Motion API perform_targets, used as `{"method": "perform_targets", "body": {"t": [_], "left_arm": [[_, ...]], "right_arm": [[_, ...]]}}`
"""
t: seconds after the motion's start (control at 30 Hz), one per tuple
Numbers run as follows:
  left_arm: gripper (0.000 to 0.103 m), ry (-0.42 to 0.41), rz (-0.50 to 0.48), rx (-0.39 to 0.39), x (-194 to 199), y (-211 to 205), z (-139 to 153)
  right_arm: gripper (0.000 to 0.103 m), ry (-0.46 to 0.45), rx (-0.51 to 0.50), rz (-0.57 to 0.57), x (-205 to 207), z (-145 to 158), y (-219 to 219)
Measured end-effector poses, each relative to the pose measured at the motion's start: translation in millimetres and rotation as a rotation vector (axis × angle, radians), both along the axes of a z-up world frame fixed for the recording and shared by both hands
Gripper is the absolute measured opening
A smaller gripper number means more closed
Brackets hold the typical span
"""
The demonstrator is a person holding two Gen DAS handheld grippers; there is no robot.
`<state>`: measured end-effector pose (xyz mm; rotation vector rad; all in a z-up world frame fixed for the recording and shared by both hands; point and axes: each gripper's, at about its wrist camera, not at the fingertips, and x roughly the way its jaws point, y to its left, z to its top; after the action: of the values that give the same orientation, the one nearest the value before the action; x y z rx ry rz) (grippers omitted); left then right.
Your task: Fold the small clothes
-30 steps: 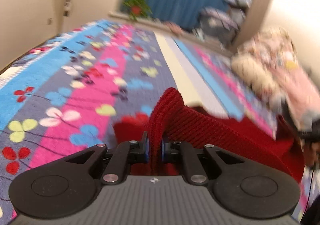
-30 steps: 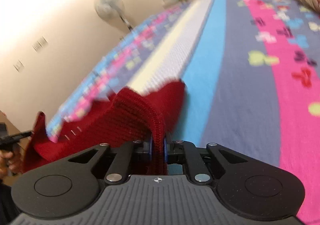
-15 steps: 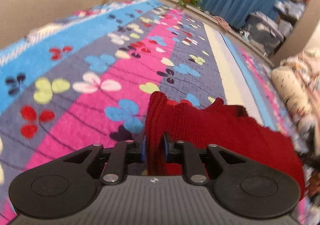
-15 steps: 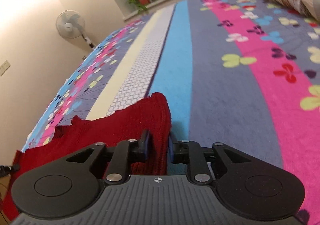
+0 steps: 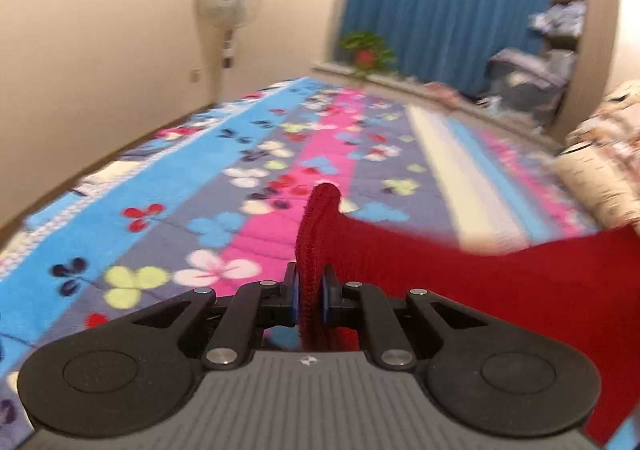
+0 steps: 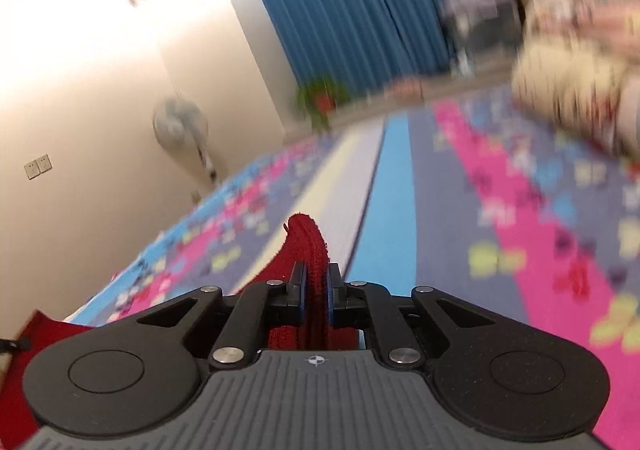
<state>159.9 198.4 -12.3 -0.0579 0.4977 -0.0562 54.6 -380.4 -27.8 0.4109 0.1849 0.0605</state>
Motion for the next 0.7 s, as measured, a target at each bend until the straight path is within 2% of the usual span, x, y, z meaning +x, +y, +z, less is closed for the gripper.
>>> {"method": "perform_targets", "body": {"t": [0.03, 0.1, 0.17, 0.23, 0.27, 0.33, 0.37, 0.4, 0.47, 0.5, 0.57, 0.7], "left_arm": [[0.011, 0.037, 0.016, -0.01, 5, 1, -5], [0.012, 0.109, 0.027, -0.031, 15, 2, -15], [0.016, 0.176, 0.008, -0.019, 21, -1, -25], [0.021, 0.209, 0.0, 0.001, 20, 0, -29], [0.026, 0.215, 0.008, 0.013, 19, 0, -30], [0.034, 0.208, 0.019, -0.004, 15, 7, -26], [0.044, 0.207, 0.026, -0.026, 8, 10, -23], [0.055, 0.217, 0.034, -0.051, 0, 13, -20], [0.058, 0.277, 0.036, -0.094, -17, 15, -17], [0.058, 0.313, 0.027, -0.096, -26, 10, -14], [0.06, 0.361, -0.013, -0.068, -44, 2, -14], [0.06, 0.344, -0.047, 0.02, -84, -8, -21]], "right_arm": [[0.009, -0.016, -0.024, -0.019, 0, 1, 2], [0.009, 0.032, -0.008, -0.003, 11, -7, -4], [0.011, 0.163, -0.033, 0.007, 29, -24, -5], [0.012, 0.341, -0.072, 0.021, 47, -44, -3], [0.013, 0.395, -0.085, 0.003, 50, -51, -3], [0.023, 0.41, -0.088, -0.047, 44, -51, -7], [0.025, 0.399, -0.062, -0.053, 38, -46, -10], [0.033, 0.381, -0.028, -0.044, 30, -39, -13], [0.043, 0.372, 0.027, -0.009, 15, -27, -18], [0.048, 0.382, 0.039, 0.01, 7, -22, -18], [0.05, 0.433, 0.038, 0.036, -5, -14, -13], [0.052, 0.475, 0.037, 0.085, -34, -15, 1]]}}
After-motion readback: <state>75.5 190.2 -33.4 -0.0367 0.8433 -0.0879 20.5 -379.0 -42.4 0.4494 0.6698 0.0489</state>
